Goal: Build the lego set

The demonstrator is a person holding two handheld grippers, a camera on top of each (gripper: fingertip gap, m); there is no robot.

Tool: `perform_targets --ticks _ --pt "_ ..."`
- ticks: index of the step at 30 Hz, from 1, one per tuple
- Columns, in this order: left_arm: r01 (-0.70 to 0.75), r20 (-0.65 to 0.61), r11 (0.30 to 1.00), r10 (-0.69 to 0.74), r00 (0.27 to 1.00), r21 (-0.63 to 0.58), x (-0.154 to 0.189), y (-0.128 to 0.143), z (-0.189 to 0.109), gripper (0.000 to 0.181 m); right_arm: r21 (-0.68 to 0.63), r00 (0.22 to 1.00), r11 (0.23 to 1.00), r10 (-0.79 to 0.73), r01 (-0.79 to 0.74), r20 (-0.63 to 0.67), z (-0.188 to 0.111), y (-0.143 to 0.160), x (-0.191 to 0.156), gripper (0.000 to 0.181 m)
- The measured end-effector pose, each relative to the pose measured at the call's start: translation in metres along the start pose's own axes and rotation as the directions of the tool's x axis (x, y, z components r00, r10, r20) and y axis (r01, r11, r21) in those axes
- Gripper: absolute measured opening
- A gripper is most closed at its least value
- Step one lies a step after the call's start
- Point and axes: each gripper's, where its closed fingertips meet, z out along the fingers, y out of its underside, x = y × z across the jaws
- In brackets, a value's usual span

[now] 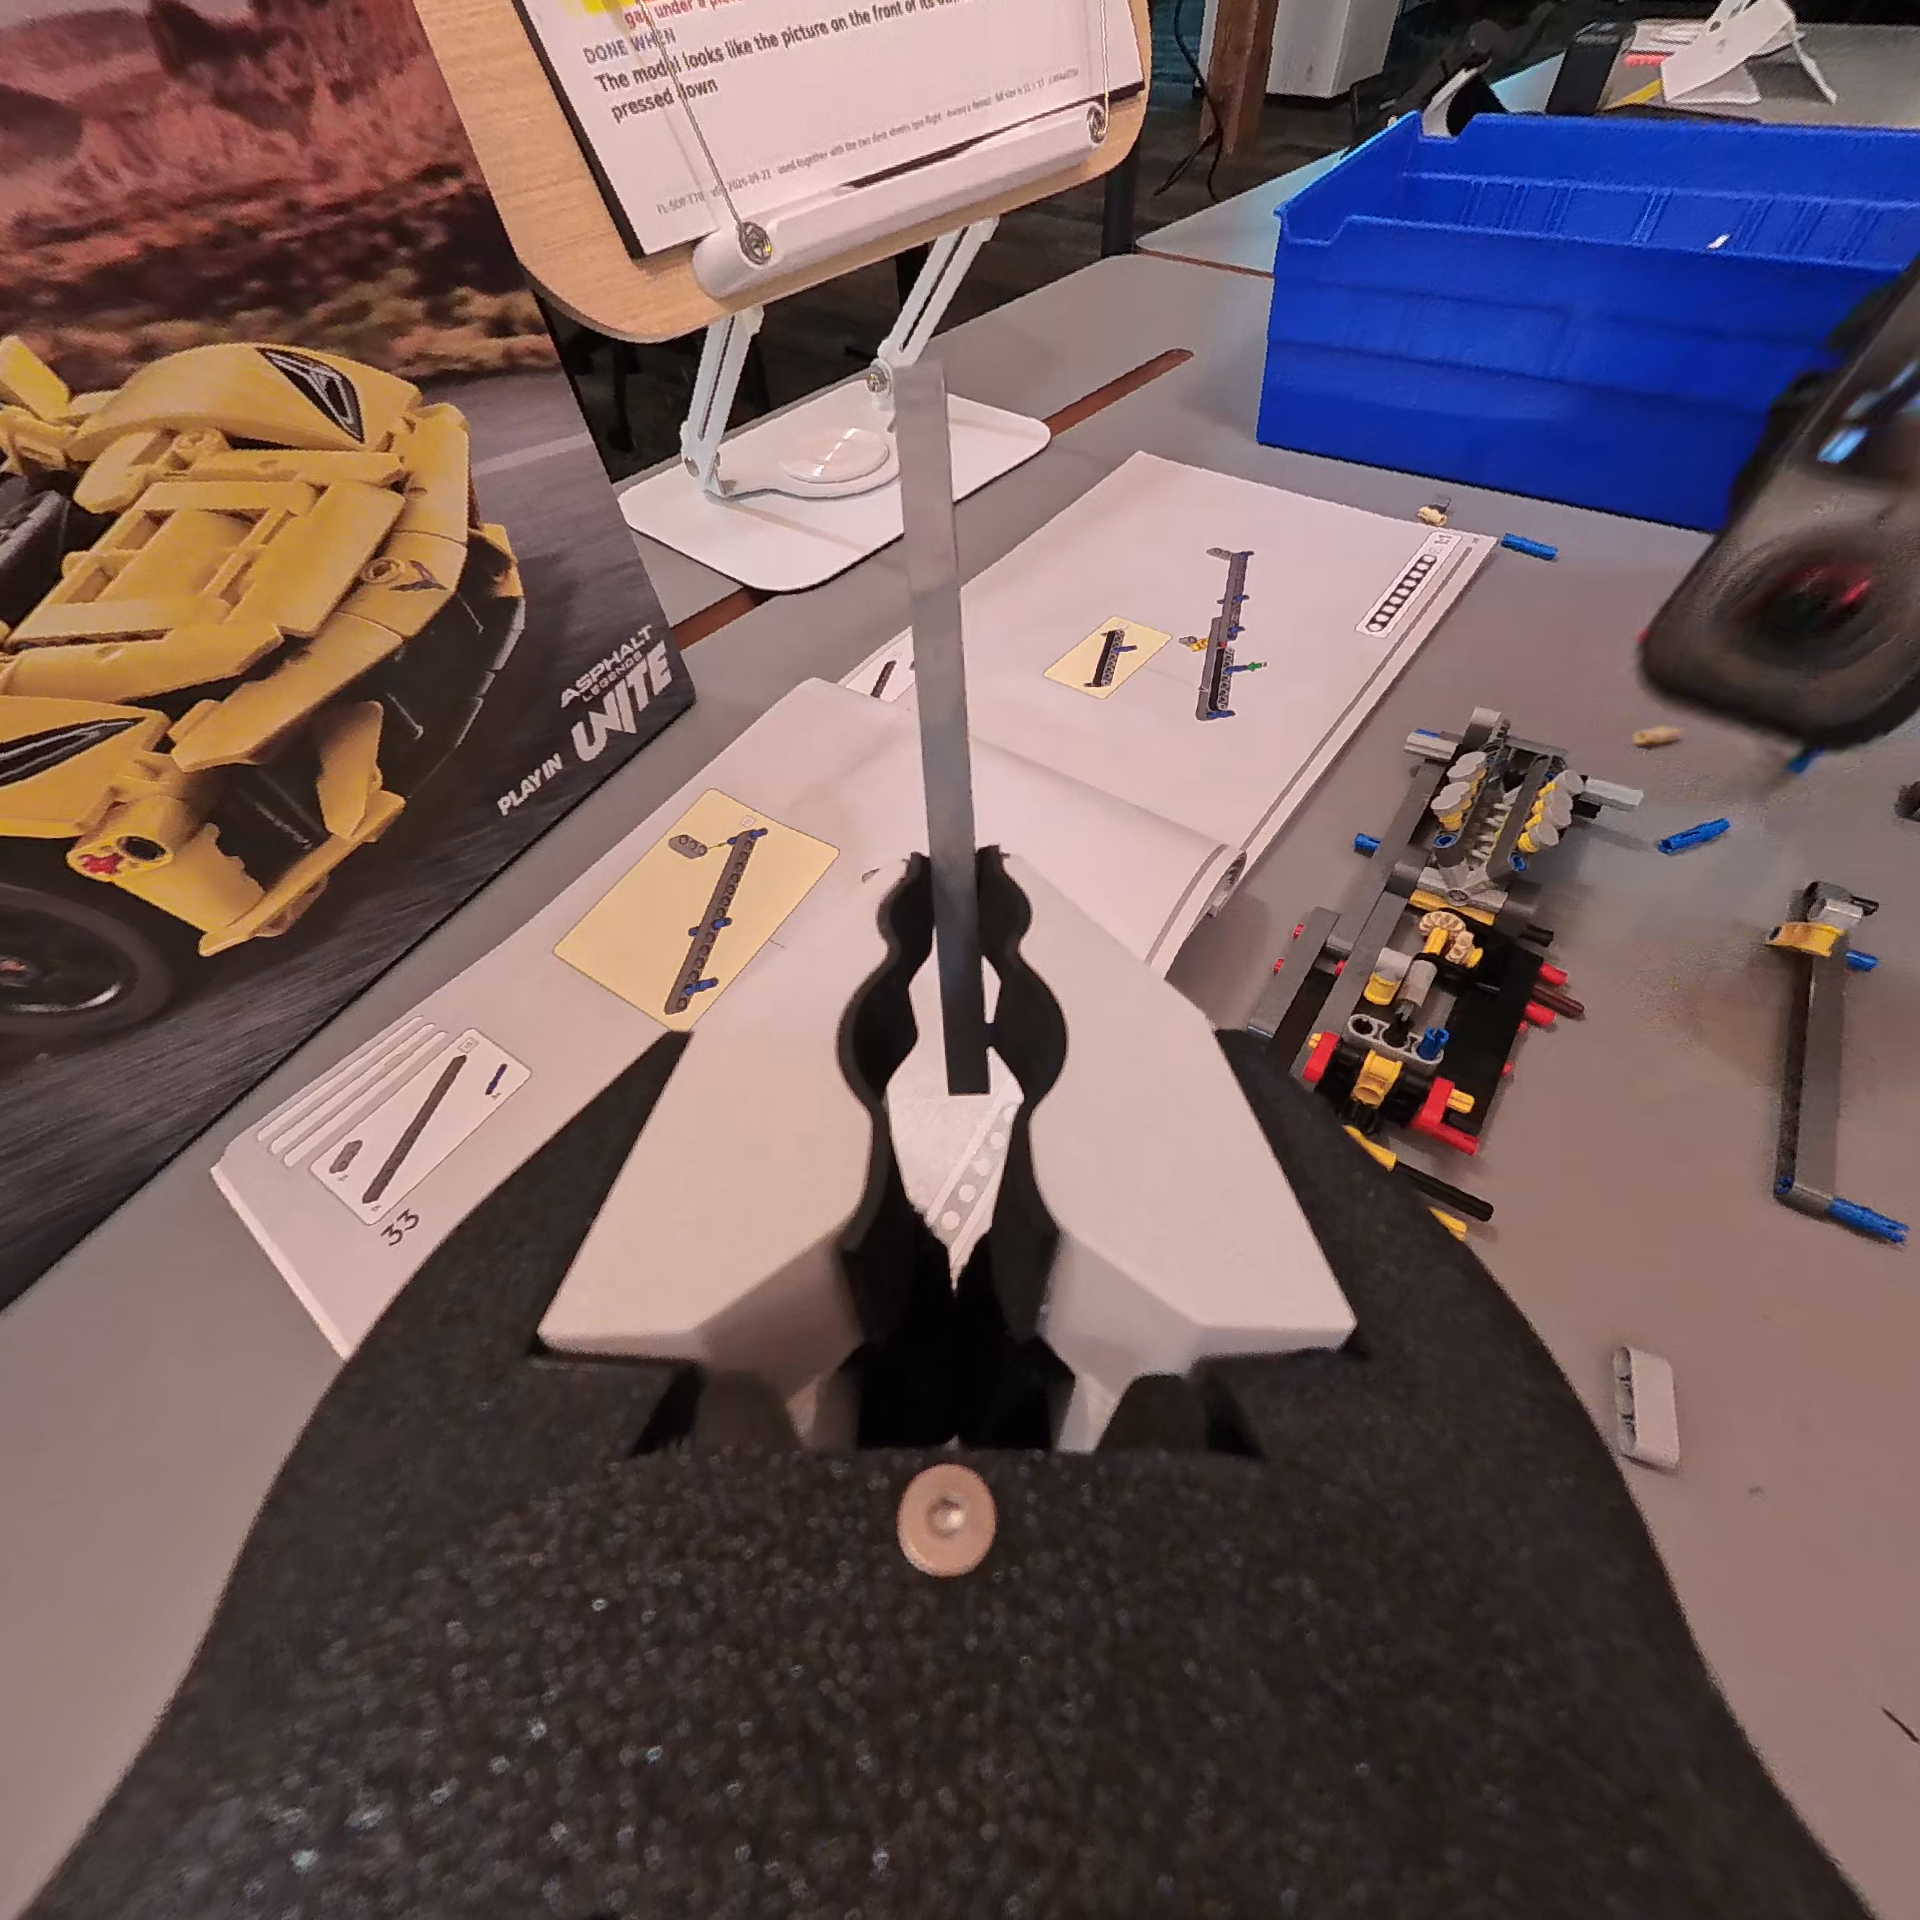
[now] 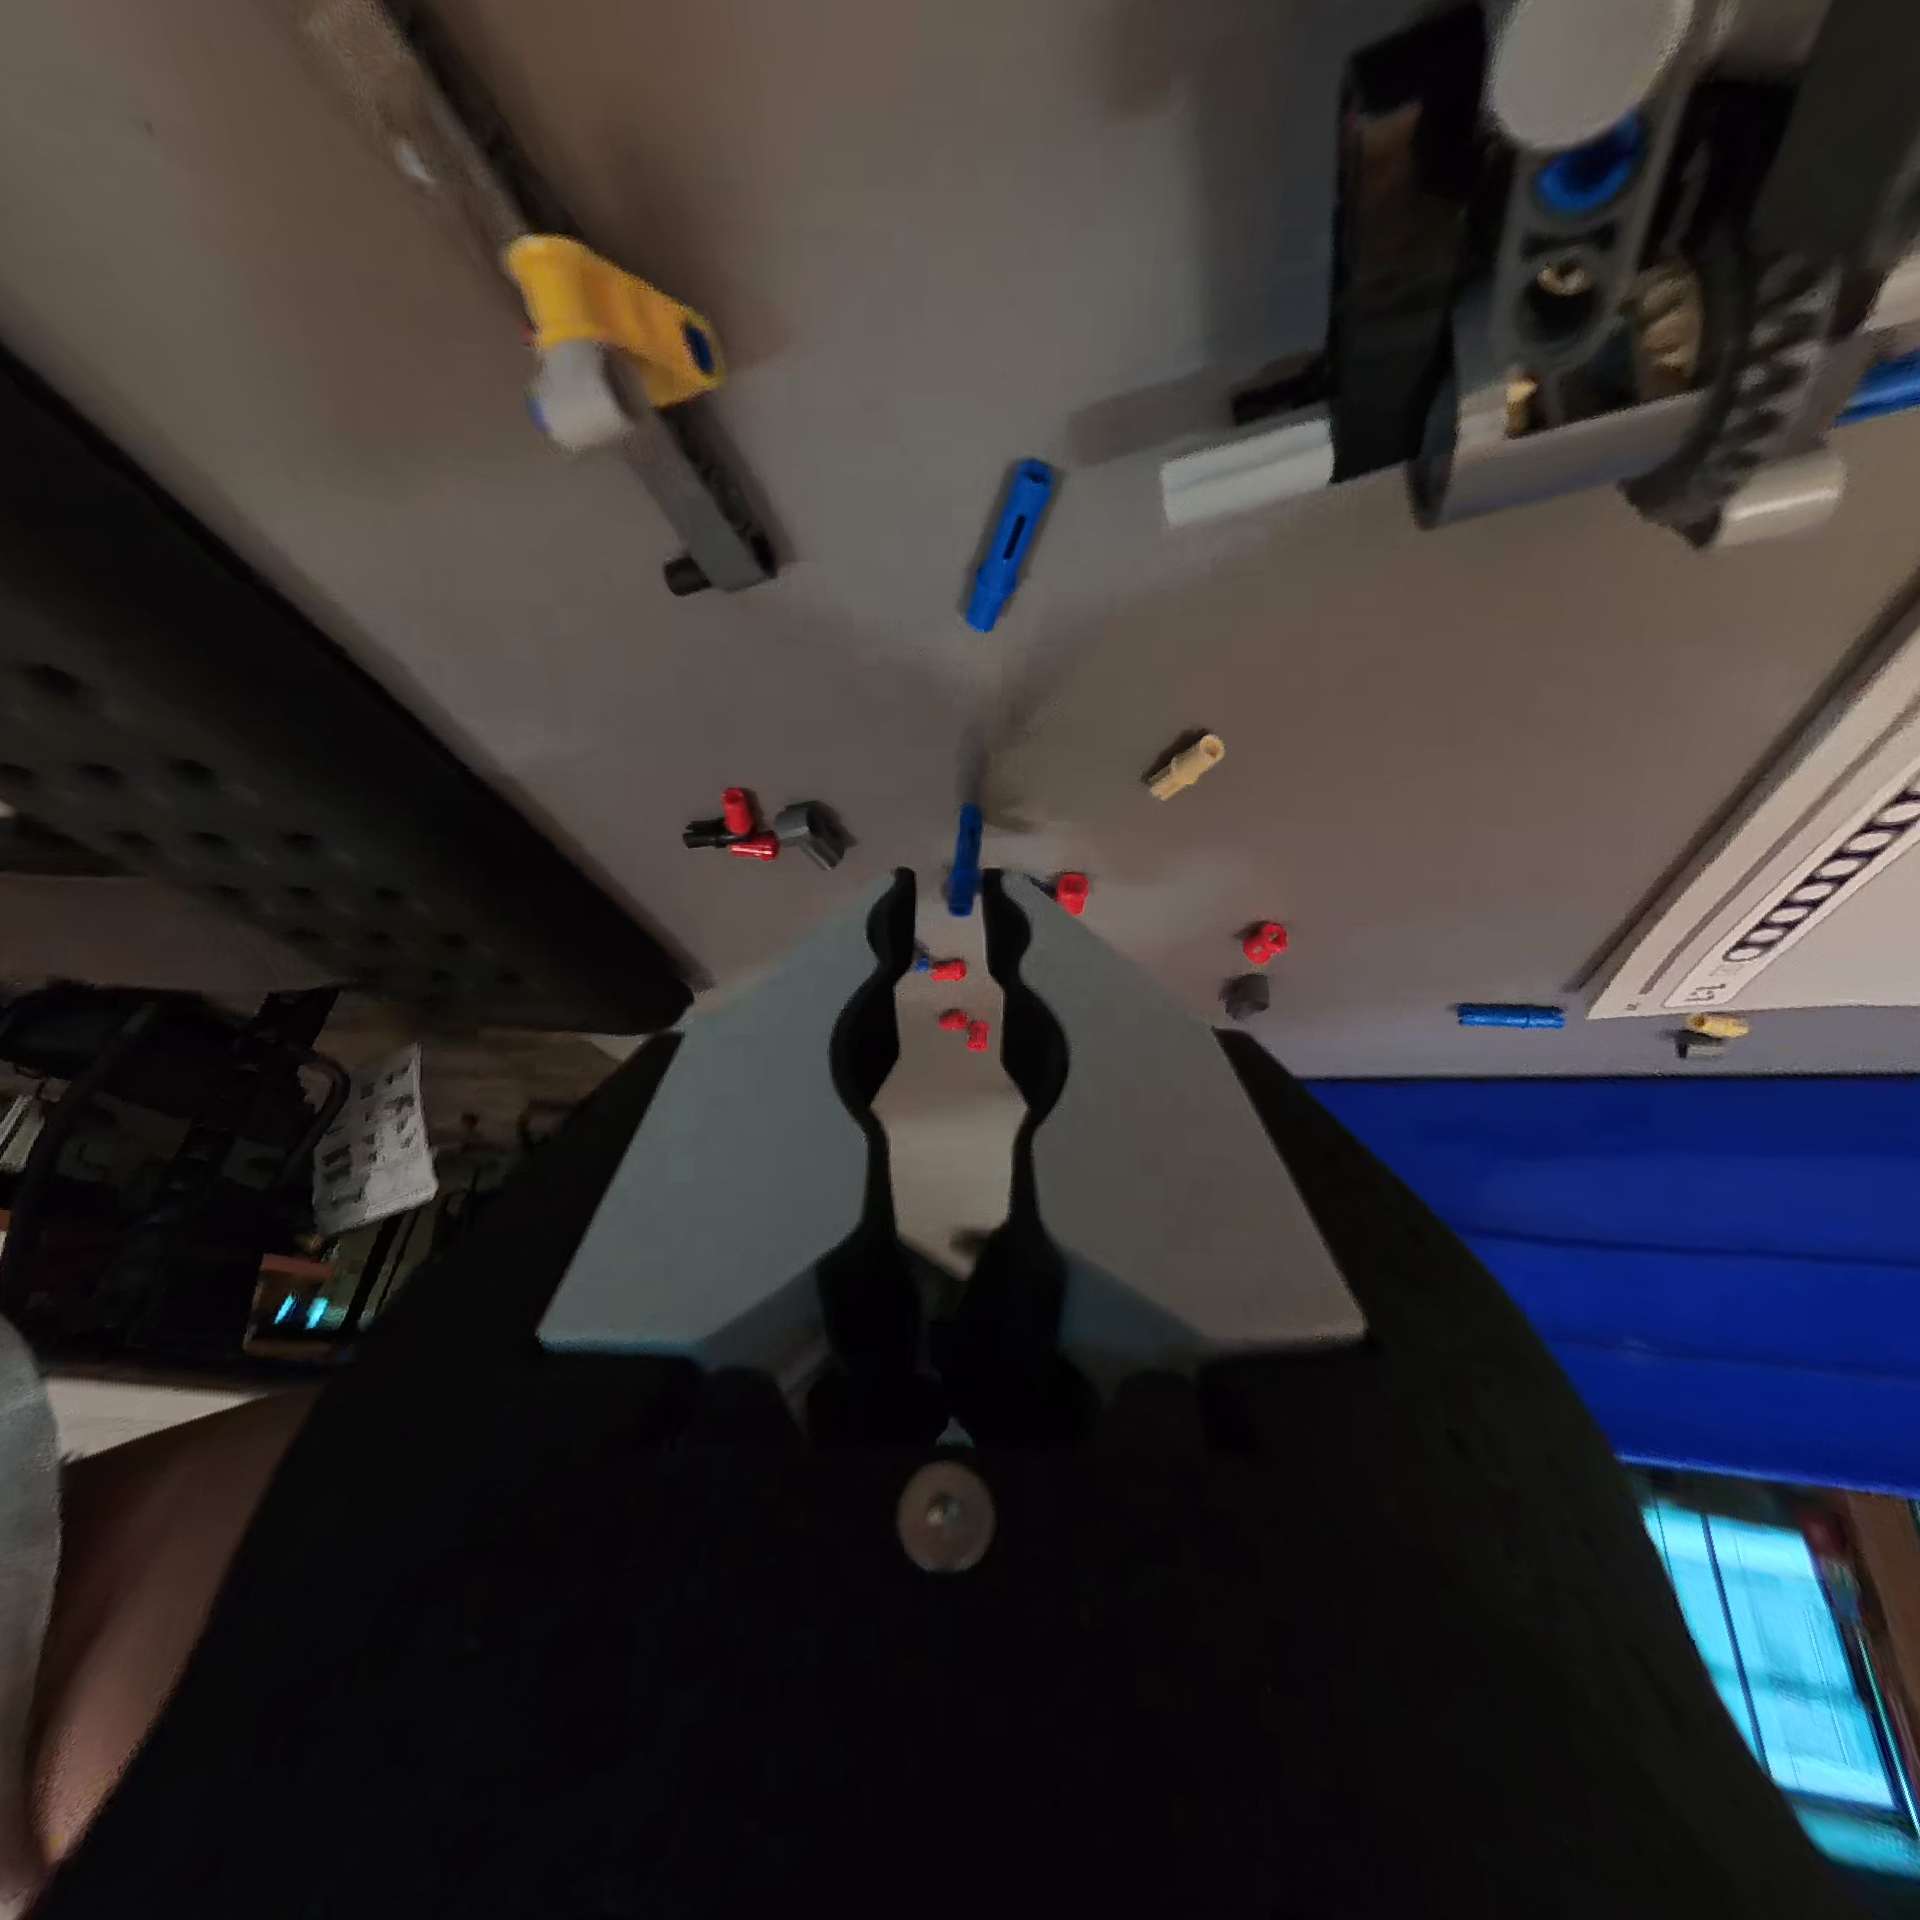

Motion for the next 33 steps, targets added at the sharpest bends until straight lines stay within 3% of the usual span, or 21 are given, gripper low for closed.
perform_targets --ticks 3,7,9,12,18,24,33 --pt "0.000 0.009 1.000 0.000 1.000 0.005 -0.003 -0.001 -0.002 0.007 0.298 0.998 0.954 0.042 -0.027 -0.043 -0.025 -0.006 0.002 0.011" --pt "0.013 0.015 1.000 -0.013 1.000 0.009 -0.006 -0.001 -0.003 0.007 0.678 0.976 0.714 0.216 -0.175 0.025 -0.039 0.013 -0.001 0.024" --pt "0.014 0.014 1.000 -0.014 1.000 0.002 -0.006 0.000 -0.002 0.007 0.777 0.953 0.593 0.303 -0.211 0.027 -0.031 0.023 0.003 0.027" --pt "0.006 0.008 1.000 -0.006 1.000 -0.006 -0.003 0.002 0.000 0.007 0.821 0.929 0.521 0.368 -0.233 0.031 -0.013 0.024 0.005 0.025" --pt "0.003 0.008 1.000 -0.003 1.000 -0.023 -0.002 0.007 0.004 0.007 0.809 0.946 0.556 0.325 -0.193 0.002 -0.008 0.007 0.005 0.022" --pt "0.007 0.011 1.000 -0.006 1.000 -0.024 -0.004 0.008 0.003 0.007 0.730 0.961 0.661 0.277 -0.175 -0.021 0.008 0.001 0.006 0.018" --pt "0.006 0.011 1.000 -0.006 1.000 -0.024 -0.005 0.007 0.003 0.007 0.723 0.968 0.669 0.252 -0.169 -0.007 0.009 -0.003 0.006 0.014"
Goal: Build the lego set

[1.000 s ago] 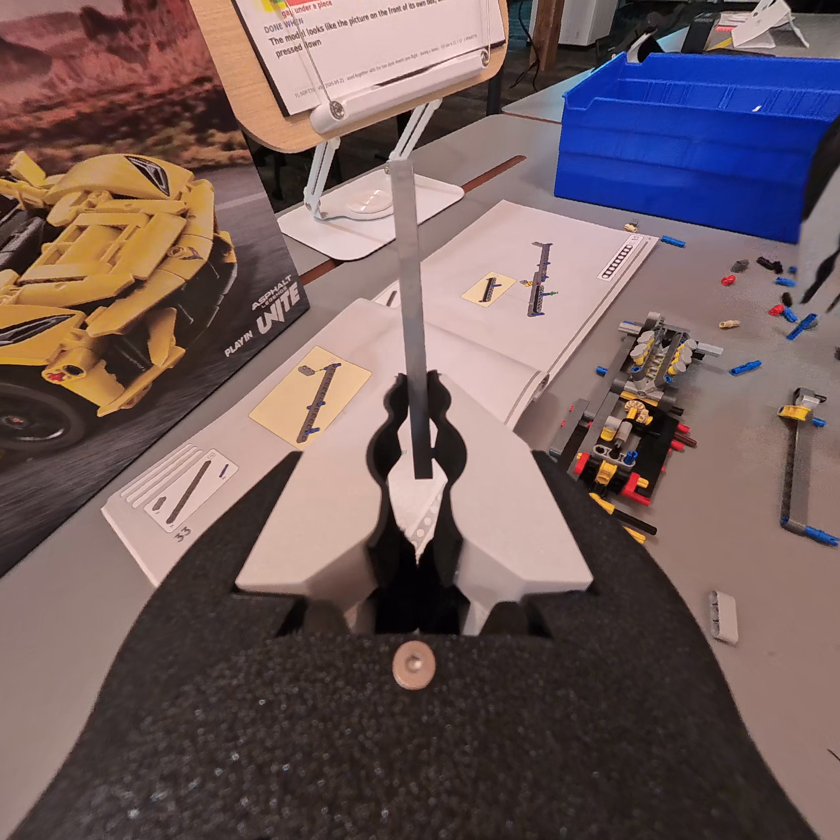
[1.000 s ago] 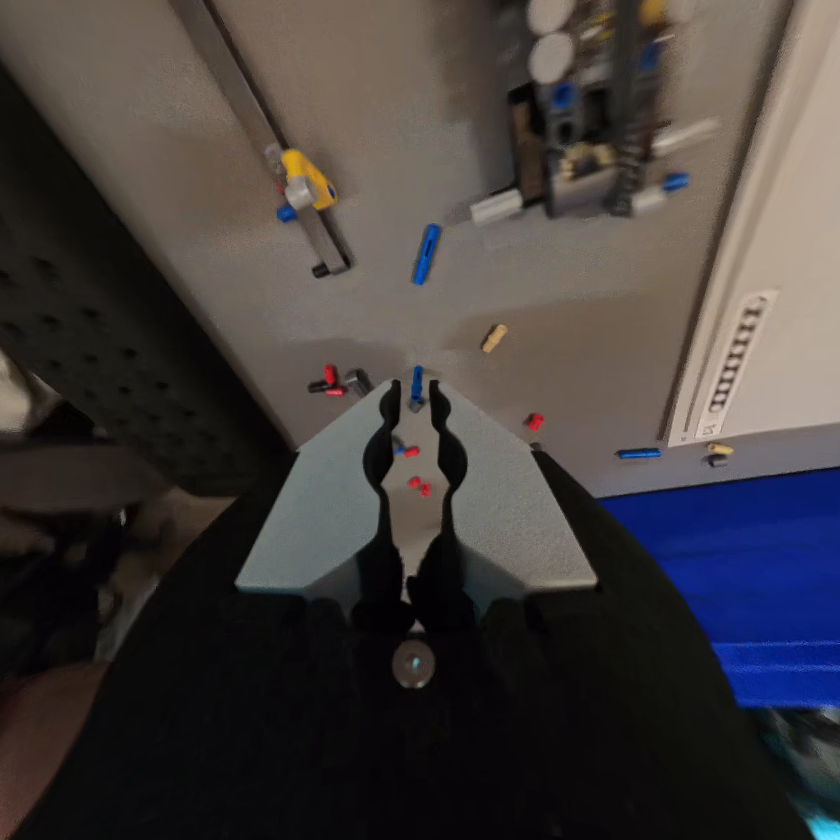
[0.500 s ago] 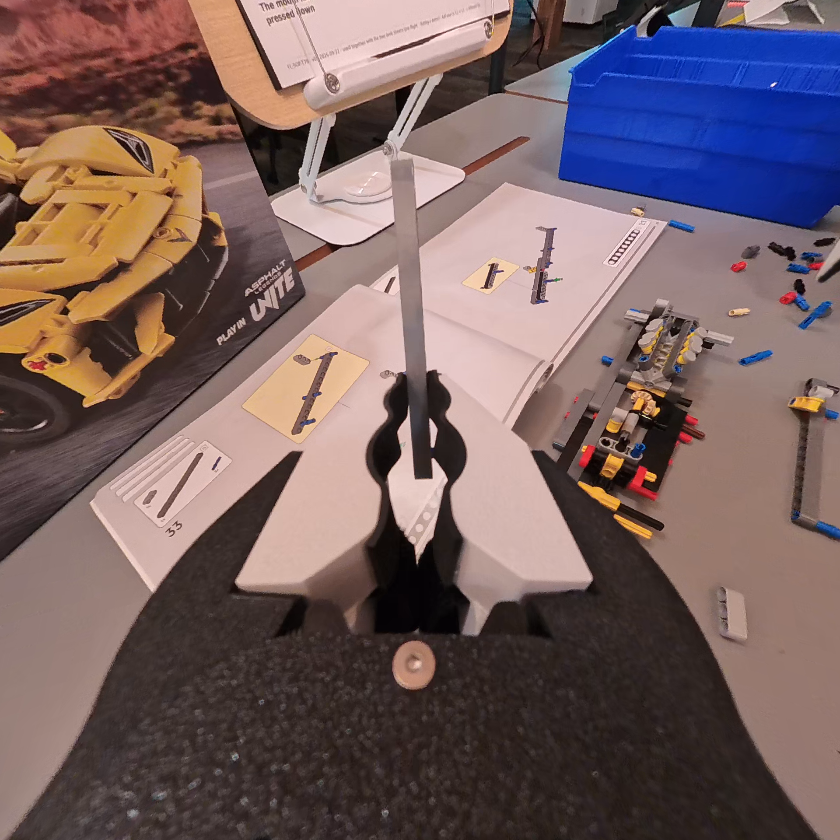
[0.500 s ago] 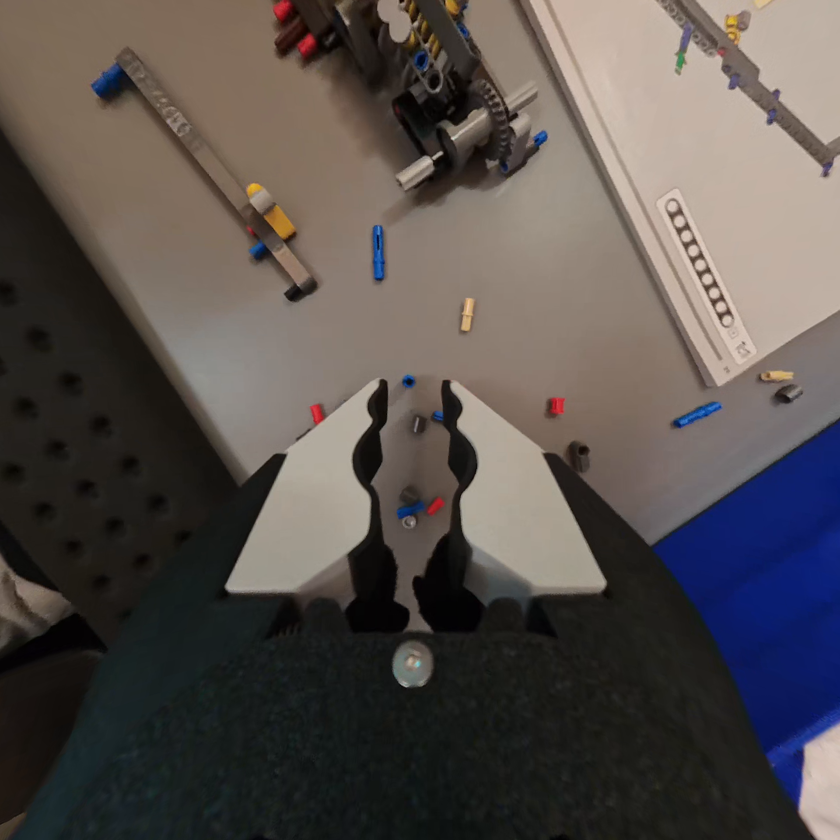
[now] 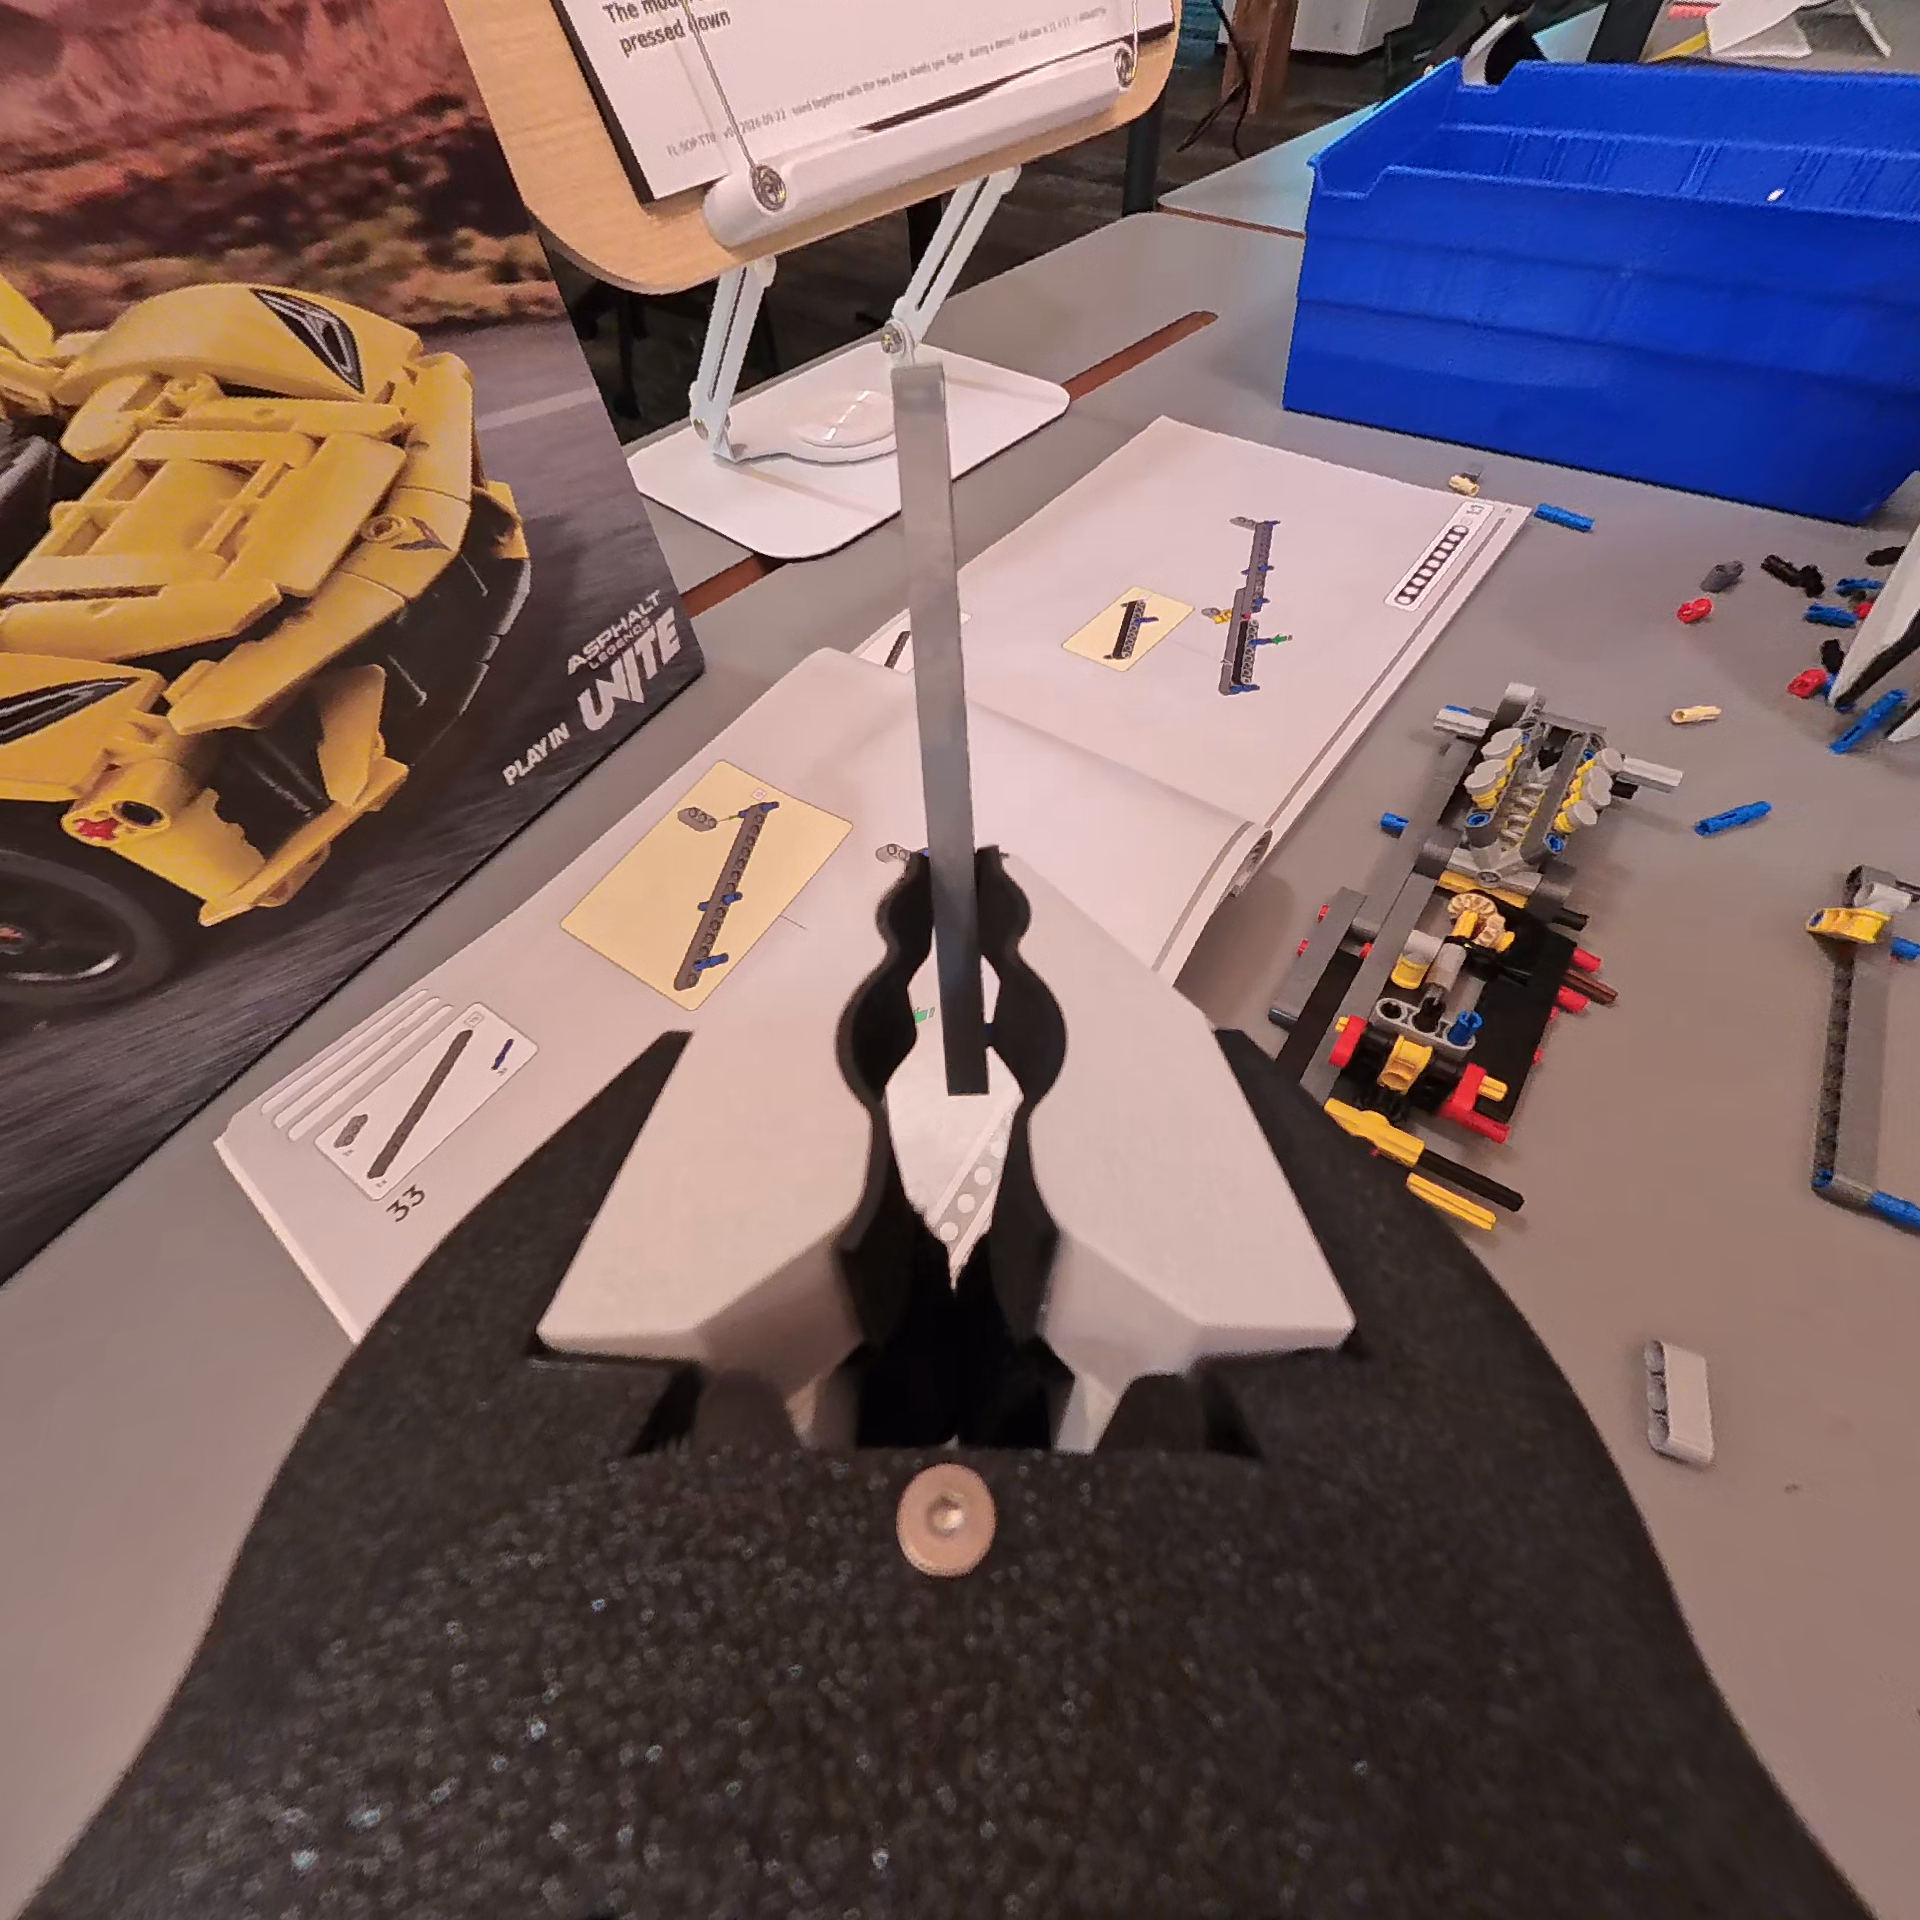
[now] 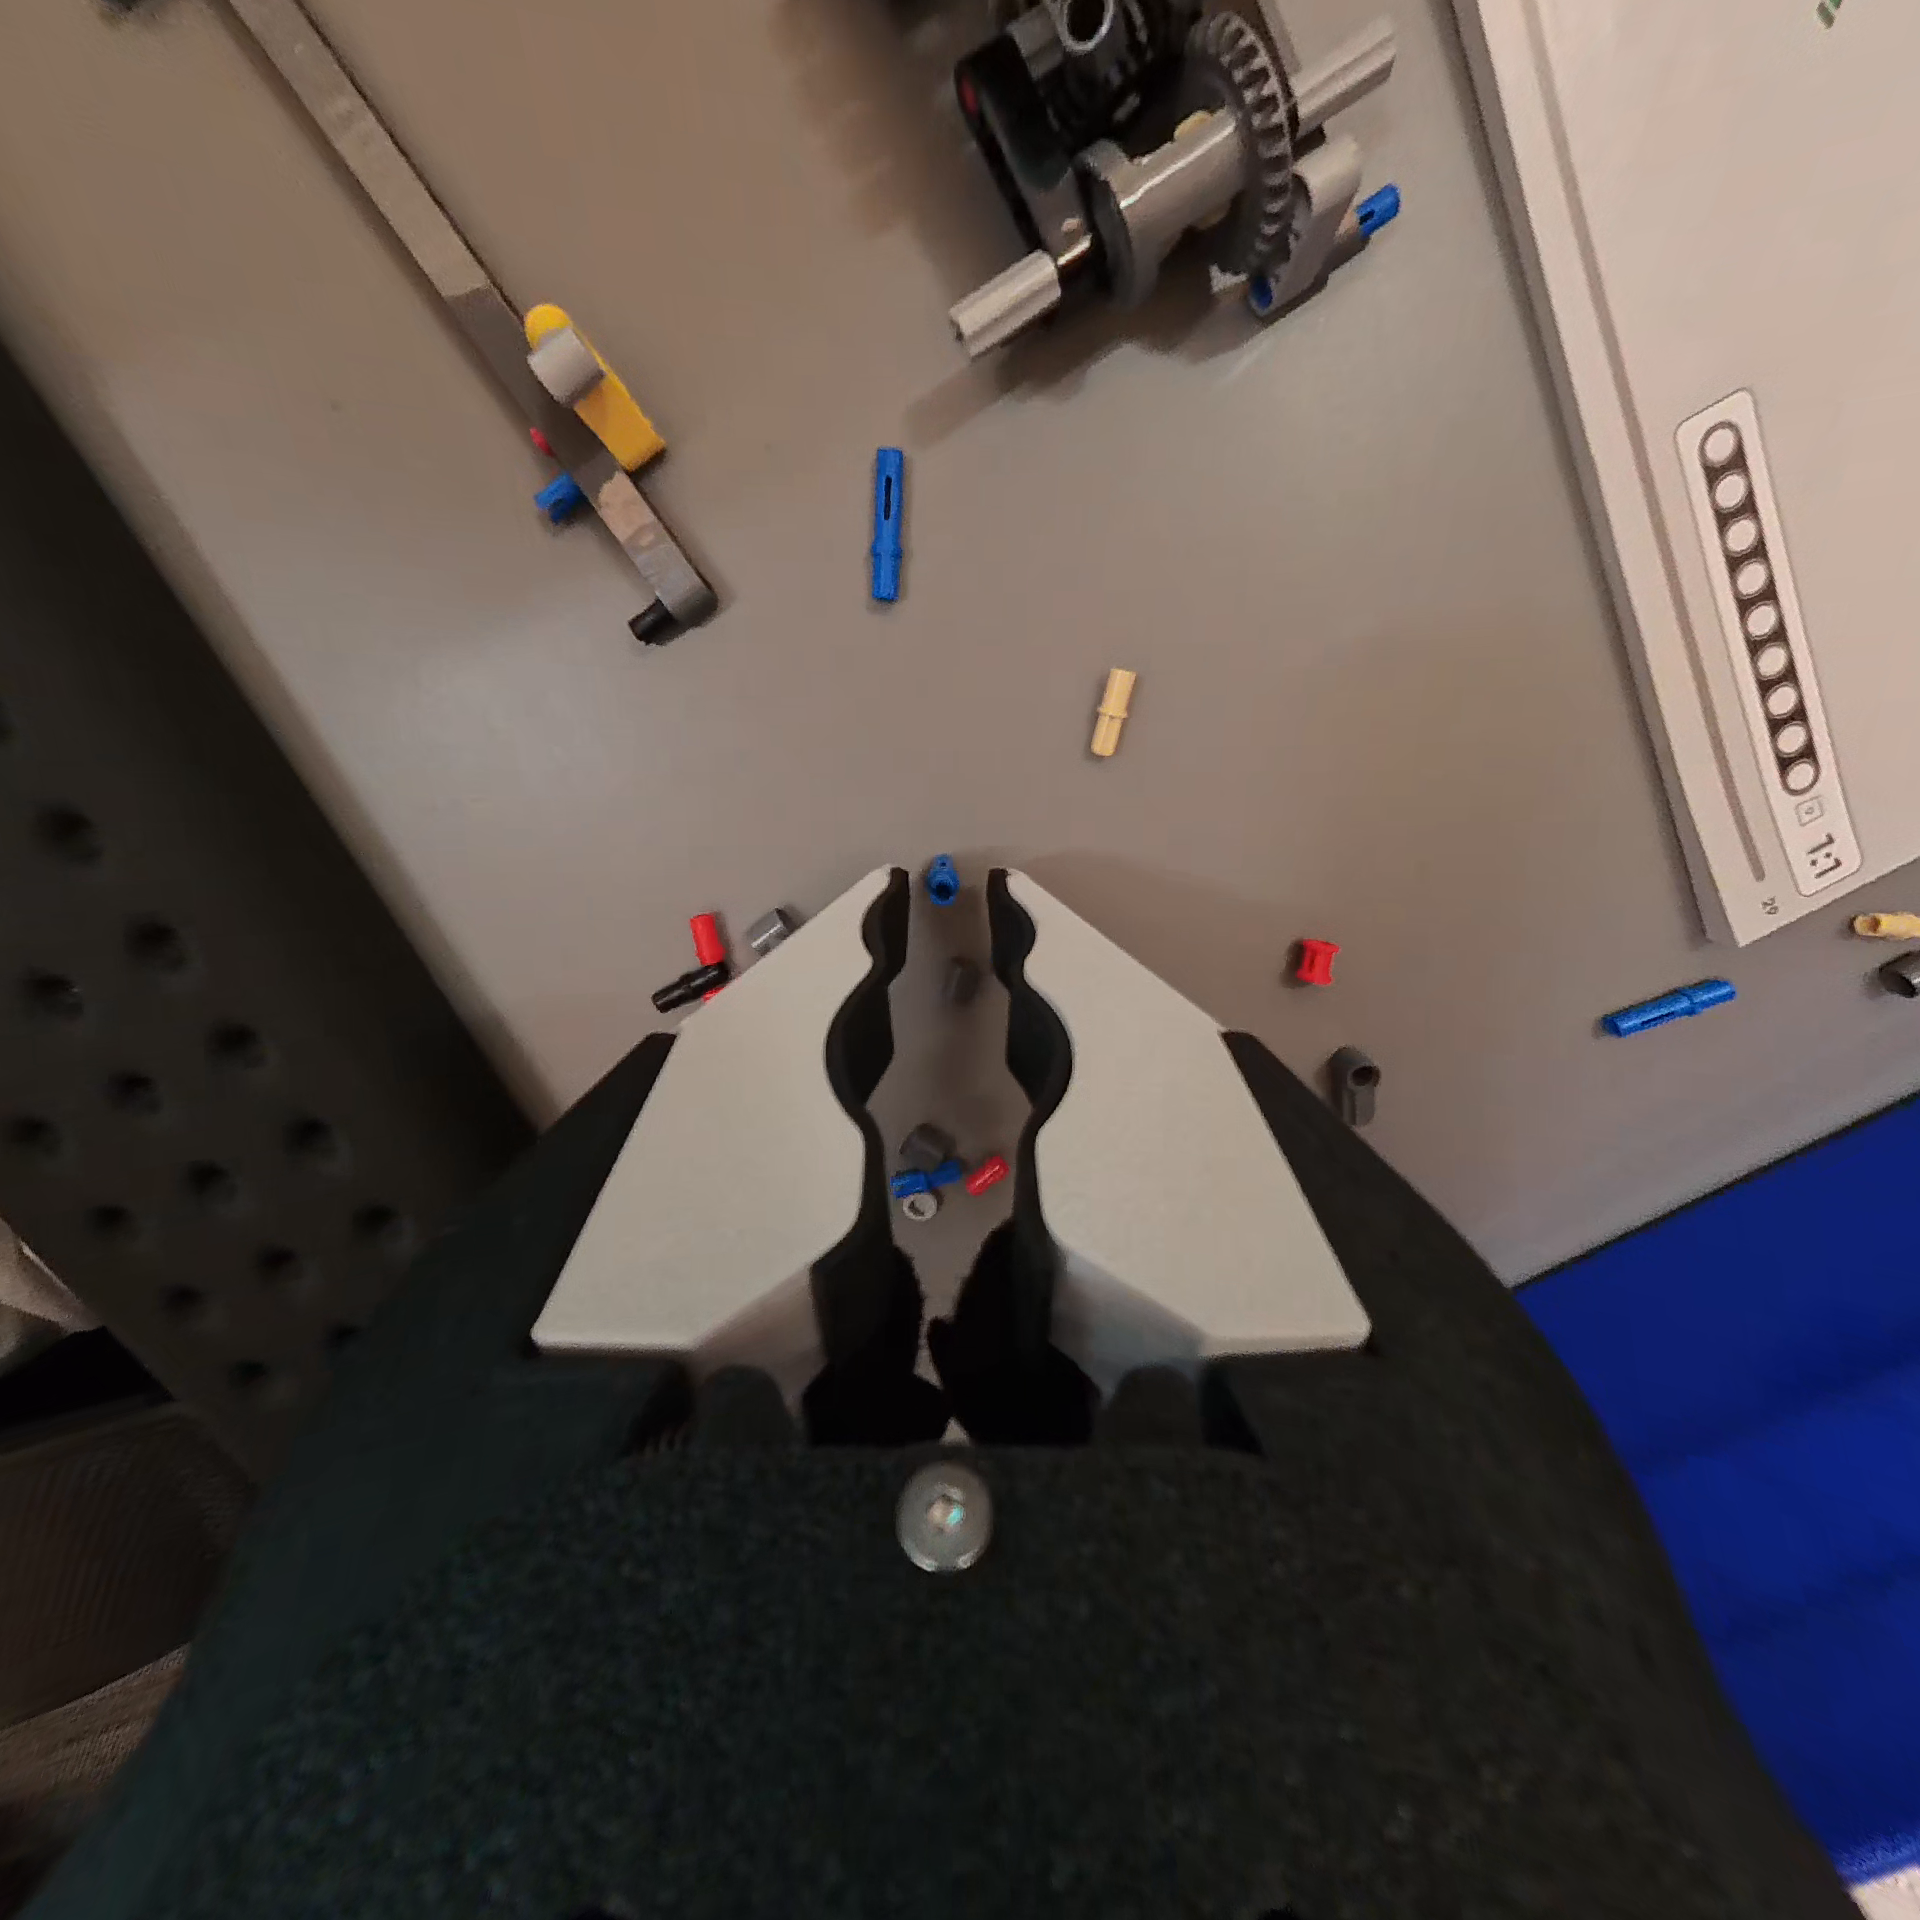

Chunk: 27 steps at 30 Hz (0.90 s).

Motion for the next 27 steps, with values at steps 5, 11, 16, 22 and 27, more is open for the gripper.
perform_targets --ticks 5,11,16,22,27 --pt "0.000 0.000 1.000 0.000 1.000 -0.001 0.000 0.000 0.000 0.007 -0.015 1.000 1.000 -0.004 0.004 -0.002 0.003 0.002 0.001 0.011" --pt "-0.001 -0.001 1.000 0.001 1.000 0.000 0.000 0.000 0.000 0.007 0.004 0.999 1.000 -0.028 0.028 -0.015 0.003 -0.001 0.002 0.004" --pt "-0.015 0.025 1.000 0.015 1.000 -0.001 -0.007 -0.001 -0.004 0.007 0.136 0.995 0.987 -0.079 0.088 -0.069 -0.014 -0.029 0.001 0.003" --pt "0.085 0.129 0.995 -0.090 0.988 0.043 -0.050 -0.002 -0.026 0.007 0.527 0.965 0.821 -0.097 0.217 -0.245 -0.061 -0.137 -0.017 0.003" --pt "0.175 0.106 0.982 -0.183 0.977 0.073 -0.059 0.000 -0.029 0.007 0.750 0.921 0.589 0.026 0.300 -0.389 -0.074 -0.230 -0.017 0.003"
